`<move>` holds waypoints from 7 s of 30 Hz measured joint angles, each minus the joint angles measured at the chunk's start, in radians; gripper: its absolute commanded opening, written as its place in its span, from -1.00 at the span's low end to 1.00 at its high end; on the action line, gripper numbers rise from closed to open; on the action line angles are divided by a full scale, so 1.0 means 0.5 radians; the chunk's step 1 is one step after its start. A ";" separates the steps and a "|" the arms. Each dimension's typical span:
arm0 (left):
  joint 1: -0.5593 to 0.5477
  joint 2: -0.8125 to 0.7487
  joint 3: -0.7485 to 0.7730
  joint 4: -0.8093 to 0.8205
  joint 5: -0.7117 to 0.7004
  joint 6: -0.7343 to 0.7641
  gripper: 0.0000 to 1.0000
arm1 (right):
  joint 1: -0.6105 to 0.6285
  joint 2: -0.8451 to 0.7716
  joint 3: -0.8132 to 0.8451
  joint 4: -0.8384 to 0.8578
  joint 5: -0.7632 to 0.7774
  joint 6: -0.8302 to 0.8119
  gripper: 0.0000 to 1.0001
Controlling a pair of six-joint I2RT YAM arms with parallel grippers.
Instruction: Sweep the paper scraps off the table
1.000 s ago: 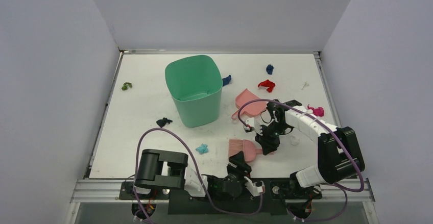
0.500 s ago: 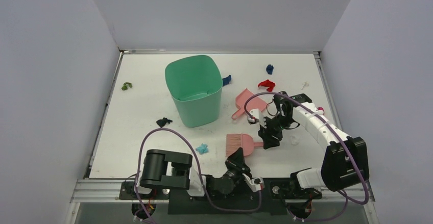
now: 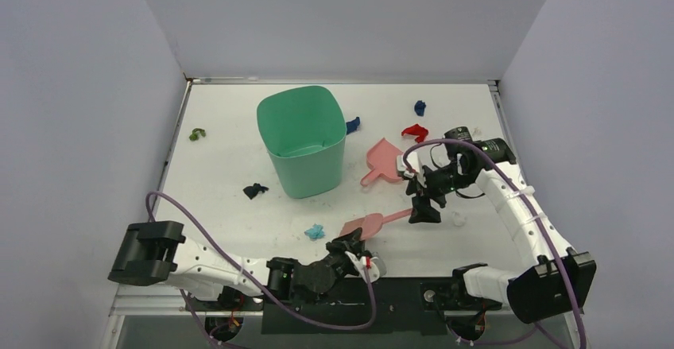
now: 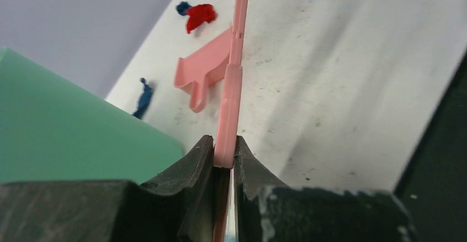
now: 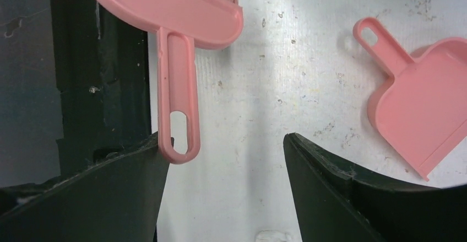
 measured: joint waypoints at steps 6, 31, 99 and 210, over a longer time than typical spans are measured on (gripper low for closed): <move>-0.018 -0.248 -0.022 -0.341 0.165 -0.462 -1.00 | 0.017 -0.221 -0.060 -0.045 -0.091 -0.166 0.49; 0.017 -0.284 -0.449 0.353 0.383 -1.208 -1.00 | 0.069 -0.455 -0.243 -0.059 -0.288 -0.085 0.26; 0.404 0.003 -0.629 0.976 0.915 -1.699 -0.56 | 0.291 -0.345 -0.379 0.283 -0.346 0.388 -0.89; 0.458 -0.900 1.724 -3.471 -0.081 -1.917 -1.00 | 0.233 -0.052 0.362 0.540 0.362 1.003 -0.89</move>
